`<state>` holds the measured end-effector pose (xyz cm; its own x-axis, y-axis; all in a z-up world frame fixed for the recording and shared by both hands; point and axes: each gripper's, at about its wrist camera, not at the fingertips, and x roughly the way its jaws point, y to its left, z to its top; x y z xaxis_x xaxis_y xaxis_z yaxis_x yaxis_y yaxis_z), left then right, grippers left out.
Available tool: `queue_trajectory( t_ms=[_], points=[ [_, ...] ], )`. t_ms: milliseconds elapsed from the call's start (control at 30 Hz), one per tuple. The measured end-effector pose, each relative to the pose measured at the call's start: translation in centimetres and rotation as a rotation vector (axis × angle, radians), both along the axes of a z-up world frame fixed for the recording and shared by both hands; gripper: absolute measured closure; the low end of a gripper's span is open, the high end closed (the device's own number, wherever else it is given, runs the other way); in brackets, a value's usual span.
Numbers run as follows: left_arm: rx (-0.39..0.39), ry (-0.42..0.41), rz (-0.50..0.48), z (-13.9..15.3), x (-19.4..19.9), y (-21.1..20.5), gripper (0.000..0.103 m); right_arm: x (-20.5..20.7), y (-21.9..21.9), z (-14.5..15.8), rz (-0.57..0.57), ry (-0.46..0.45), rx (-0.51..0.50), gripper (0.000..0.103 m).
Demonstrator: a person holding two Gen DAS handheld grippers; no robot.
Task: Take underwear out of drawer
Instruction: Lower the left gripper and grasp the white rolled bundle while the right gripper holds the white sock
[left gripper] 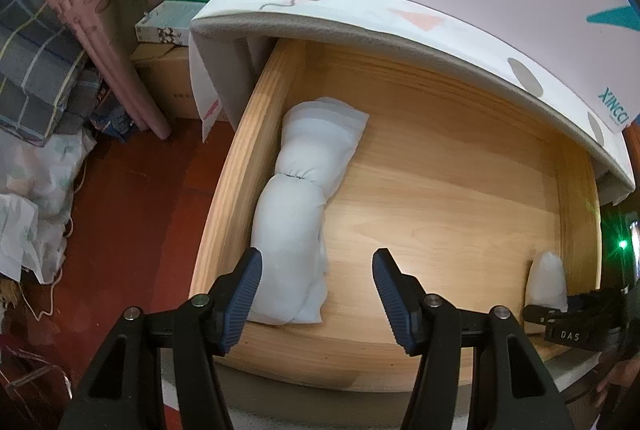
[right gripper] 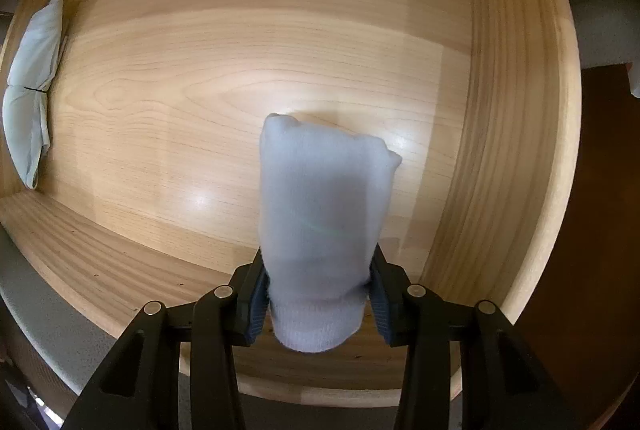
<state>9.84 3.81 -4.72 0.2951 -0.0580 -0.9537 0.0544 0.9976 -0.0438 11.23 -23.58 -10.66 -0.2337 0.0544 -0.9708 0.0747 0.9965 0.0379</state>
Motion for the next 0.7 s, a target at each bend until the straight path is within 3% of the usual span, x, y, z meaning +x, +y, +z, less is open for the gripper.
queue_trajectory(
  t_ms=[233, 367, 700],
  points=[
    [-0.062, 0.046, 0.006, -0.4, 0.6, 0.7, 0.044, -2.3, -1.3, -0.1, -0.031, -0.017, 0.046, 0.063],
    [0.026, 0.047, -0.026, -0.2, 1.7, 0.6, 0.044, -2.2, -2.3, 0.0, -0.039, -0.020, 0.062, 0.062],
    [0.051, 0.101, -0.035, -2.3, 4.2, 0.0, 0.044, -2.3, -1.8, -0.2, -0.053, -0.027, 0.084, 0.062]
  ],
)
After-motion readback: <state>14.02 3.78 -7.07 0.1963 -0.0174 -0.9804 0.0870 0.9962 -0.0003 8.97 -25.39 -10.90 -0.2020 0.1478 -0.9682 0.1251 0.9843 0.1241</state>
